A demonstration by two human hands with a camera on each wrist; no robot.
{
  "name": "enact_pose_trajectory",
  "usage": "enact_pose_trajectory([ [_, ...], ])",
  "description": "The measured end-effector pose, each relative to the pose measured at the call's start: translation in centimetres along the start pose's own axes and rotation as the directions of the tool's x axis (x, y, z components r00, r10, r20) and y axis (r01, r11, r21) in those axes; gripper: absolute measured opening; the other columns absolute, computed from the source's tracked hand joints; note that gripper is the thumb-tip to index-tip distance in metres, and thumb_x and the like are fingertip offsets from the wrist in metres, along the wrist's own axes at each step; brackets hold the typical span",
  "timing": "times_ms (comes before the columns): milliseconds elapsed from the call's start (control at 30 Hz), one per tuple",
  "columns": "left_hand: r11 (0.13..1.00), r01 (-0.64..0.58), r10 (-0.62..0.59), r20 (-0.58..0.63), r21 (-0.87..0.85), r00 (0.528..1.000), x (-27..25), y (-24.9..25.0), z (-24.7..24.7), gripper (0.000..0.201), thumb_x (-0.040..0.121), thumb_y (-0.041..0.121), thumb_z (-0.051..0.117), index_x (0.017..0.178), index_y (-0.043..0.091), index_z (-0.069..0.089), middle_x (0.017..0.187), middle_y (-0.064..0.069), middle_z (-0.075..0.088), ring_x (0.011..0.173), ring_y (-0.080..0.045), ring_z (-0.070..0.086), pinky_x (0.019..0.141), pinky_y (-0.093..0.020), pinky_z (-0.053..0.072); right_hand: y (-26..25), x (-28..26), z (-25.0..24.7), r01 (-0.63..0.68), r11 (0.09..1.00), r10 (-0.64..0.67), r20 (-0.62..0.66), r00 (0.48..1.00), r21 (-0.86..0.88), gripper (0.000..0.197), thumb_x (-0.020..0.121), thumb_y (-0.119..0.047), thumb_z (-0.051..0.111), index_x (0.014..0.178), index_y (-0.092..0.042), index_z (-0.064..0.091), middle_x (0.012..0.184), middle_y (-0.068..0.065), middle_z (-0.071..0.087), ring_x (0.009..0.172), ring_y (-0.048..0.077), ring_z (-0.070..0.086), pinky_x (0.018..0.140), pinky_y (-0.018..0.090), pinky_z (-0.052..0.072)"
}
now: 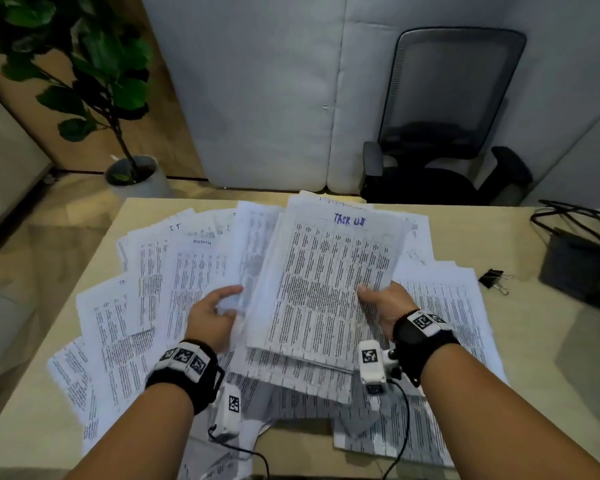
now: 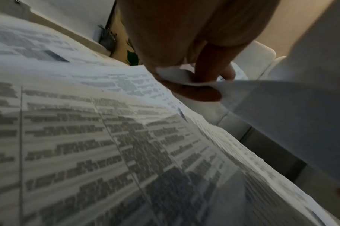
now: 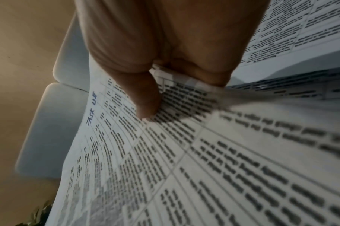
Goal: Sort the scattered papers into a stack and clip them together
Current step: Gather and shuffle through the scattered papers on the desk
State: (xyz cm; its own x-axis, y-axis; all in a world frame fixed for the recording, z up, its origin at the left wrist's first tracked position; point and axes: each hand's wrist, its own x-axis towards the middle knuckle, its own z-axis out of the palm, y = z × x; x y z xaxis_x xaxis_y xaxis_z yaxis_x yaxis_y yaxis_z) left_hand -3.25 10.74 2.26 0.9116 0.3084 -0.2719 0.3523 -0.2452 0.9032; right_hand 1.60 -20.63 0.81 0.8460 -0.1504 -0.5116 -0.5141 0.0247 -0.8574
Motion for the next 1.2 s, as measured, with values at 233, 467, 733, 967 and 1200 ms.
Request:
enact_pose_trajectory([
  [233,0.998,0.004,-0.014,0.162,0.06,0.987,-0.4,-1.3,3.5,0.043,0.092,-0.005,0.052,0.125,0.023,0.051,0.118,-0.005,0.062,0.1,-0.02,0.063,0.069,-0.026,0.054,1.8,-0.8,-1.0,0.02,0.974,-0.038,-0.072,0.997,-0.225,0.049,0.076,-0.006,0.073,0.12,-0.008,0.052,0.11,0.008,0.065,0.095,0.026,0.064,0.083,0.036,0.054],
  [467,0.5,0.259,-0.326,-0.097,0.827,0.94,1.8,-4.1,-1.2,0.113,0.07,0.054,0.074,0.152,0.032,-0.001,0.161,-0.008,0.002,0.147,-0.035,0.008,0.111,-0.065,0.019,3.7,-1.7,-2.4,-0.05,0.861,-0.04,-0.166,0.985,-0.505,0.026,0.082,0.003,0.055,0.107,-0.005,0.06,0.082,0.007,0.062,0.073,0.022,0.059,0.067,0.027,0.05],
  [733,0.646,0.181,-0.234,-0.033,0.741,0.972,2.6,-3.8,-3.1,0.041,0.08,0.038,0.073,0.105,0.009,0.057,0.09,-0.009,0.064,0.073,-0.025,0.06,0.066,-0.034,0.051,2.9,-2.1,-2.5,-0.055,0.986,0.044,-0.076,0.996,-0.16,0.02,0.08,-0.007,0.073,0.093,-0.006,0.058,0.087,0.008,0.065,0.089,0.027,0.064,0.08,0.034,0.051],
  [967,0.702,-0.005,0.038,-0.03,0.712,0.999,1.9,2.6,-3.8,0.011,0.091,0.015,0.05,0.085,0.015,0.059,0.069,-0.003,0.059,0.059,-0.018,0.053,0.051,-0.023,0.035,2.5,-1.2,-0.2,-0.096,0.991,0.101,0.056,0.993,-0.098,0.058,0.068,-0.009,0.082,0.117,0.006,0.053,0.11,0.017,0.067,0.105,0.03,0.063,0.099,0.044,0.046],
  [1200,0.926,-0.099,0.146,-0.105,0.365,0.984,2.2,6.4,-4.6,0.017,0.091,0.003,0.049,0.095,0.016,0.059,0.089,-0.008,0.063,0.081,-0.028,0.059,0.062,-0.028,0.04,0.9,-2.0,1.9,0.047,0.956,-0.034,0.051,0.998,-0.29,0.024,0.079,-0.009,0.07,0.103,-0.006,0.066,0.103,0.013,0.069,0.097,0.03,0.064,0.094,0.045,0.05],
])
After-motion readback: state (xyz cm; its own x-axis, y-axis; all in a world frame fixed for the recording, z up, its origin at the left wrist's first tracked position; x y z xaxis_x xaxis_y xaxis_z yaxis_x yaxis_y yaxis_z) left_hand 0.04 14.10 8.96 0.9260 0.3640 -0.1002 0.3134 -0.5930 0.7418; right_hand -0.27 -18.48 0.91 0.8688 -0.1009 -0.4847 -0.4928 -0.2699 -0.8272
